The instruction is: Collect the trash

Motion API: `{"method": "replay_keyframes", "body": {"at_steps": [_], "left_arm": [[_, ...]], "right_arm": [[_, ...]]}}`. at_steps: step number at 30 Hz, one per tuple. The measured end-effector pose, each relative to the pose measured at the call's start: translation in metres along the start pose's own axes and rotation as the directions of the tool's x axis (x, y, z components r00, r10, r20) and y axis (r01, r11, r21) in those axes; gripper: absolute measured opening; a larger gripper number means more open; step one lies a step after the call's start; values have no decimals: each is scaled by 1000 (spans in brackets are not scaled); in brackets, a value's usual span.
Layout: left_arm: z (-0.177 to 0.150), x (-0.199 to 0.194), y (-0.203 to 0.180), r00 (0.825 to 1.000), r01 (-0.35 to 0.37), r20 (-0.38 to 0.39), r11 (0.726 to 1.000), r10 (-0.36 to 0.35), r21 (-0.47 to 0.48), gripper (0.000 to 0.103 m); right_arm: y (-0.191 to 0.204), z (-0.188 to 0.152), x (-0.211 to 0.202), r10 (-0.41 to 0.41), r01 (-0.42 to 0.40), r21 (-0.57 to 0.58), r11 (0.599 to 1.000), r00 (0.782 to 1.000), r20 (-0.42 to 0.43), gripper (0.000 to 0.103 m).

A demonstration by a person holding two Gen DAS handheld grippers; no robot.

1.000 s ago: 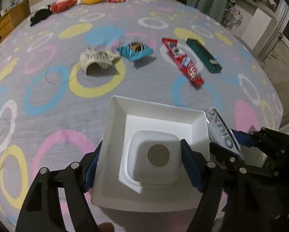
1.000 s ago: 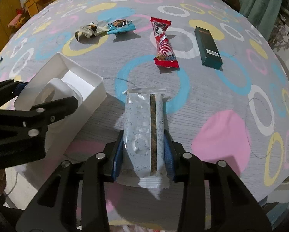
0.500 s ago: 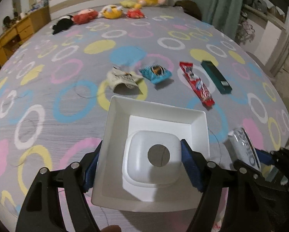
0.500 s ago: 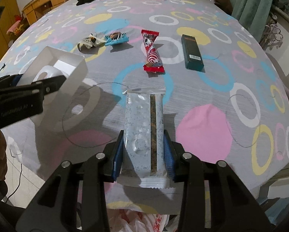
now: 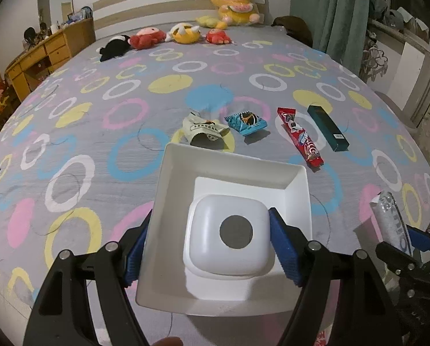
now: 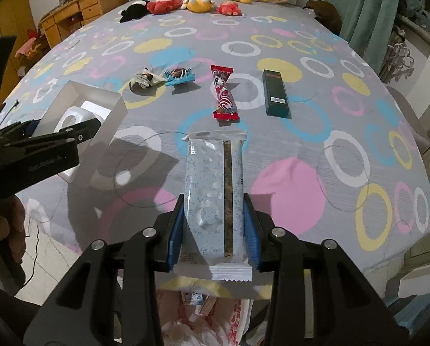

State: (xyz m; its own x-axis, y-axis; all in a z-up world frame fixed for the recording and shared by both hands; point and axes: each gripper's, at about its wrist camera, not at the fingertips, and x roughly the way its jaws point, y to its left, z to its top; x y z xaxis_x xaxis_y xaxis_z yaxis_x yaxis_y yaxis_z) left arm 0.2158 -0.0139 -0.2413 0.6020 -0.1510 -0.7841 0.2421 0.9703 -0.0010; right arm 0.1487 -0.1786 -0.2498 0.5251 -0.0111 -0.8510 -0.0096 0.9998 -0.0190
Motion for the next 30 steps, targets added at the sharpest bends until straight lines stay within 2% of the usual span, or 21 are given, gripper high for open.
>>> {"method": "replay_keyframes", "body": {"at_steps": [11, 30], "left_arm": [[-29, -35, -7, 1000, -10, 26, 1000, 10, -13, 73], [-117, -82, -31, 1000, 0, -8, 995, 0, -101, 73]], "right_arm": [[-3, -31, -47, 37, -38, 13, 999, 998, 54, 37], [-16, -99, -116, 85, -90, 39, 995, 990, 116, 37]]}}
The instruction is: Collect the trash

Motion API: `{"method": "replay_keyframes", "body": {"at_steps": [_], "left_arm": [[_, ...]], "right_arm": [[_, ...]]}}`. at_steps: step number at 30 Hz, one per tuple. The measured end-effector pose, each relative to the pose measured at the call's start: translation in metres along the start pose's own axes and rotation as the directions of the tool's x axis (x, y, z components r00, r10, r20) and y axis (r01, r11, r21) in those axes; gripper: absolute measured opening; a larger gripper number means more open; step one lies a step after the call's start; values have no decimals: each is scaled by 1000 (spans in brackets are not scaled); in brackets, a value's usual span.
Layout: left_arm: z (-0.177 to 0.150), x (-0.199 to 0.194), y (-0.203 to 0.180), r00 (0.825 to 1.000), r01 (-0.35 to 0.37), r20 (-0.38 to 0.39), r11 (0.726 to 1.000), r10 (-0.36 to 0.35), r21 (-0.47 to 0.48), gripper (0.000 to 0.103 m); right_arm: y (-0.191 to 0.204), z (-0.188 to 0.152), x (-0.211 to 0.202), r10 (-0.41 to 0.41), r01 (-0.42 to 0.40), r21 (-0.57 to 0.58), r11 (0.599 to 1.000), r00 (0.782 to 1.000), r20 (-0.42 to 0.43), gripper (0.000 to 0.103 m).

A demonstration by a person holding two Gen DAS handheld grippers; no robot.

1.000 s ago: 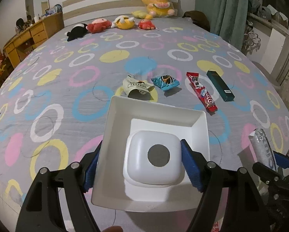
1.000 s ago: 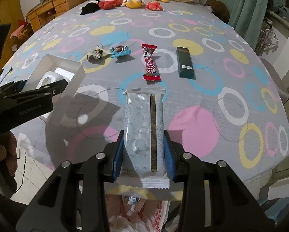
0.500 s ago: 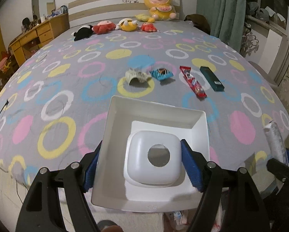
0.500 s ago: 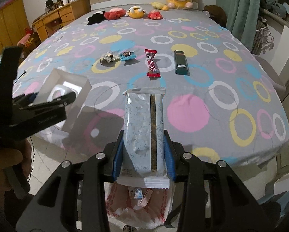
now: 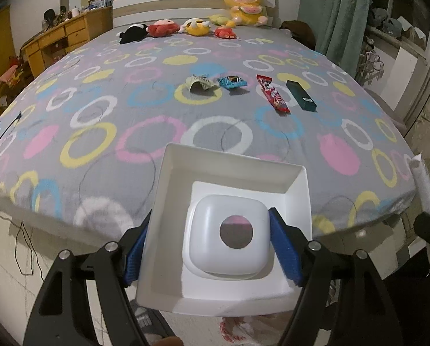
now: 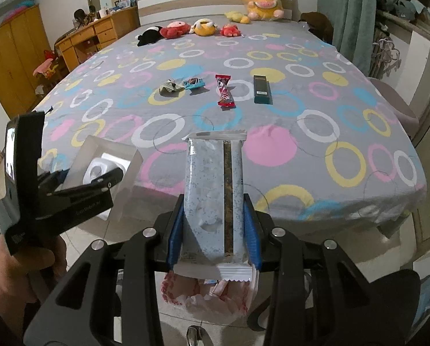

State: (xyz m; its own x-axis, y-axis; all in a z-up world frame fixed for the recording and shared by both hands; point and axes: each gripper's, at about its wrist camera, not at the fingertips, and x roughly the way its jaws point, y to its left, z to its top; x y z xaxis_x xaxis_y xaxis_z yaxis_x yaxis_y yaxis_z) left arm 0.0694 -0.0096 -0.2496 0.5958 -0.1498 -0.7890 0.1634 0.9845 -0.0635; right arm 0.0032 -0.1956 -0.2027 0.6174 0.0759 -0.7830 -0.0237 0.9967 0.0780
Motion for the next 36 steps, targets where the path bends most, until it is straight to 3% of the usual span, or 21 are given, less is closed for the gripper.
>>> {"method": "replay_keyframes", "body": {"at_steps": [7, 19, 31, 36], "left_arm": [[-41, -2, -11, 998, 14, -67, 1000, -15, -9, 73], [-100, 37, -55, 976, 36, -217, 993, -11, 113, 73], [-144, 90, -93, 957, 52, -287, 952, 38, 301, 73], [-156, 109, -101, 943, 81, -332, 947, 29, 312, 73]], "right_arm": [[-8, -34, -3, 0, 0, 17, 1000, 1000, -26, 37], [-26, -95, 46, -5, 10, 37, 999, 990, -144, 37], [-30, -130, 107, -7, 12, 18, 1000, 972, -236, 37], [-31, -136, 126, -6, 12, 21, 1000, 963, -269, 37]]}}
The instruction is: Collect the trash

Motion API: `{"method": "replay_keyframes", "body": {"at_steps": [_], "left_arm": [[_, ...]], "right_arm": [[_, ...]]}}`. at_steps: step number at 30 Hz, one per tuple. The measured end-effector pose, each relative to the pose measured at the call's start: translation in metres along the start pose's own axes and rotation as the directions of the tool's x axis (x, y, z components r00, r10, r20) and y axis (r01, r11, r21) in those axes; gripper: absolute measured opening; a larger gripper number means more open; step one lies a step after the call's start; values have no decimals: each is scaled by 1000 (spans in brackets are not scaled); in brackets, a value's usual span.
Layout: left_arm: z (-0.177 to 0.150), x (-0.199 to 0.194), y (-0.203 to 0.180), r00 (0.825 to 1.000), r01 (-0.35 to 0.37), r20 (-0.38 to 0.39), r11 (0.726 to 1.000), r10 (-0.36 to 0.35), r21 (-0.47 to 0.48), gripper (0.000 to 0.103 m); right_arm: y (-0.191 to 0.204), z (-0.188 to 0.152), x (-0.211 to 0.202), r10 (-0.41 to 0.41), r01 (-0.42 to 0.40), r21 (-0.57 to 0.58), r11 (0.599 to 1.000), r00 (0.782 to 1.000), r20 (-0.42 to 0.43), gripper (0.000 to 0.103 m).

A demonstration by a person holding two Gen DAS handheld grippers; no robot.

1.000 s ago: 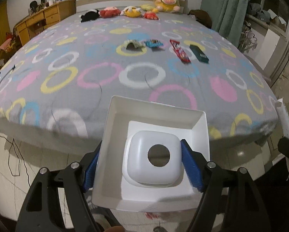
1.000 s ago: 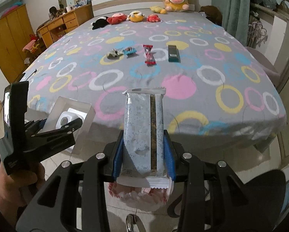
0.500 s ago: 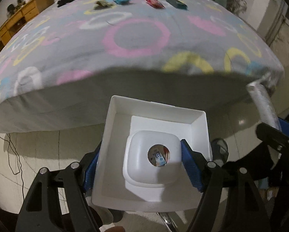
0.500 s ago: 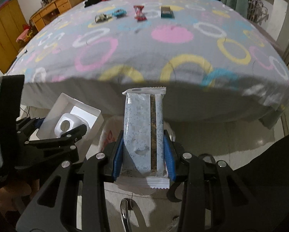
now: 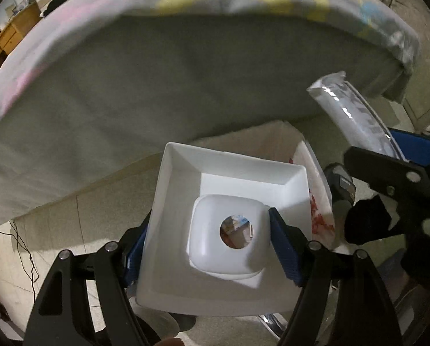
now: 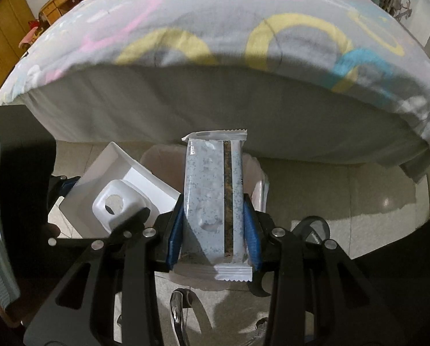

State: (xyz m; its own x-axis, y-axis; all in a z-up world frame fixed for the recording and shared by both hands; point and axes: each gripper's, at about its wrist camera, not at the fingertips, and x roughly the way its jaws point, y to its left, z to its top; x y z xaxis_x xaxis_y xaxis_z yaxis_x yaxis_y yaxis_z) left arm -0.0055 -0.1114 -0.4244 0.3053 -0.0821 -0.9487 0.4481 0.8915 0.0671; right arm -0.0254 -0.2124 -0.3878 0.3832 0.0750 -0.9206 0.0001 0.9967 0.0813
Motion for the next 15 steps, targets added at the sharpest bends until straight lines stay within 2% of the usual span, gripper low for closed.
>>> {"method": "replay_keyframes", "body": {"at_steps": [15], "left_arm": [[-3, 45, -1, 995, 32, -97, 999, -35, -33, 73]], "right_arm": [[2, 8, 58, -1, 1, 0, 1000, 993, -122, 37]]}}
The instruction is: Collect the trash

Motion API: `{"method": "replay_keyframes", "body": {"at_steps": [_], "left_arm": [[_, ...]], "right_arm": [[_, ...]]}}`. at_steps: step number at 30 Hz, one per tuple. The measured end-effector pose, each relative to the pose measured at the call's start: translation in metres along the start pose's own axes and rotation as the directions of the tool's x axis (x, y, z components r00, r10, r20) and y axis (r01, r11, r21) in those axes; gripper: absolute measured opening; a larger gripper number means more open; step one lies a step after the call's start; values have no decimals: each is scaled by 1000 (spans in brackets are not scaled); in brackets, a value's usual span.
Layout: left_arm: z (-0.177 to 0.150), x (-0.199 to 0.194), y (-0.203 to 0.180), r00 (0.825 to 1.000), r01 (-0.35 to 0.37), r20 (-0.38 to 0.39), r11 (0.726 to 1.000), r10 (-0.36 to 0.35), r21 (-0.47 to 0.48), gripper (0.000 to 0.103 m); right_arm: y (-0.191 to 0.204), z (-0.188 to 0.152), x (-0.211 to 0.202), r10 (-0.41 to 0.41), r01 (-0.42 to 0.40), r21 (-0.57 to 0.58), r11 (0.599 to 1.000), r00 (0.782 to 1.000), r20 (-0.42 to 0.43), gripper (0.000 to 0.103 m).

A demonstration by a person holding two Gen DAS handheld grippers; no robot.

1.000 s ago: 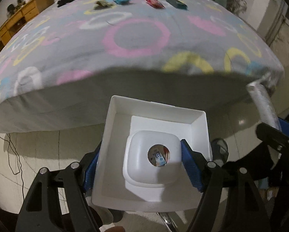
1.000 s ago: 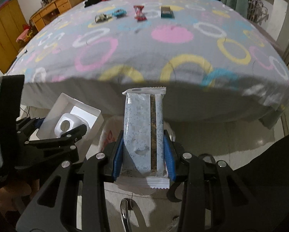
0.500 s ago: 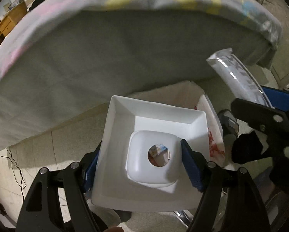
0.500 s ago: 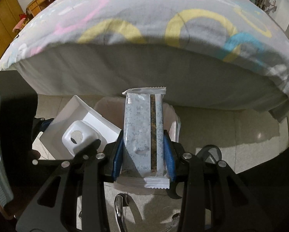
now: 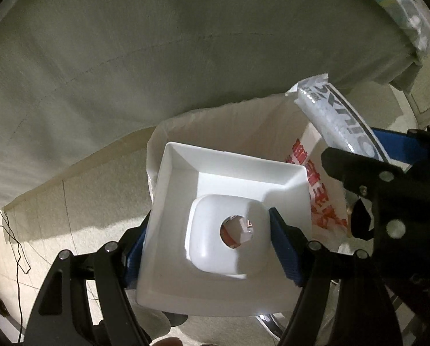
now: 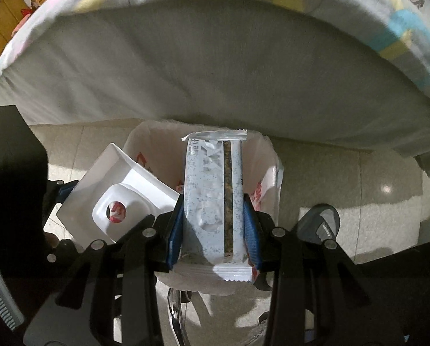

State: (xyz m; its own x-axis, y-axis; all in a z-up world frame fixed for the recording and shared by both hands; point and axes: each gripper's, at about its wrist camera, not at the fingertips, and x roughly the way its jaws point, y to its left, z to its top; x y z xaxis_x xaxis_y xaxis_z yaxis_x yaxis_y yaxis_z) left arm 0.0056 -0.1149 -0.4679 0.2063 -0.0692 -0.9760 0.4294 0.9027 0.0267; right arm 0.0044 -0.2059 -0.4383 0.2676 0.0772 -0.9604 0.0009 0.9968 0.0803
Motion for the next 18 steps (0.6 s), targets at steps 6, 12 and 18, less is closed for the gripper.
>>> {"method": "replay_keyframes", "body": {"at_steps": [6, 12, 18], "left_arm": [[4, 8, 12, 1000, 7, -29, 1000, -8, -23, 73], [3, 16, 17, 998, -2, -57, 999, 0, -38, 75], [3, 22, 13, 998, 0, -69, 999, -3, -42, 88]], "right_arm": [[-2, 4, 12, 8, -8, 7, 1000, 1000, -24, 37], [-7, 5, 21, 28, -26, 24, 999, 998, -55, 43], [-8, 6, 22, 35, -33, 39, 999, 998, -48, 73]]}}
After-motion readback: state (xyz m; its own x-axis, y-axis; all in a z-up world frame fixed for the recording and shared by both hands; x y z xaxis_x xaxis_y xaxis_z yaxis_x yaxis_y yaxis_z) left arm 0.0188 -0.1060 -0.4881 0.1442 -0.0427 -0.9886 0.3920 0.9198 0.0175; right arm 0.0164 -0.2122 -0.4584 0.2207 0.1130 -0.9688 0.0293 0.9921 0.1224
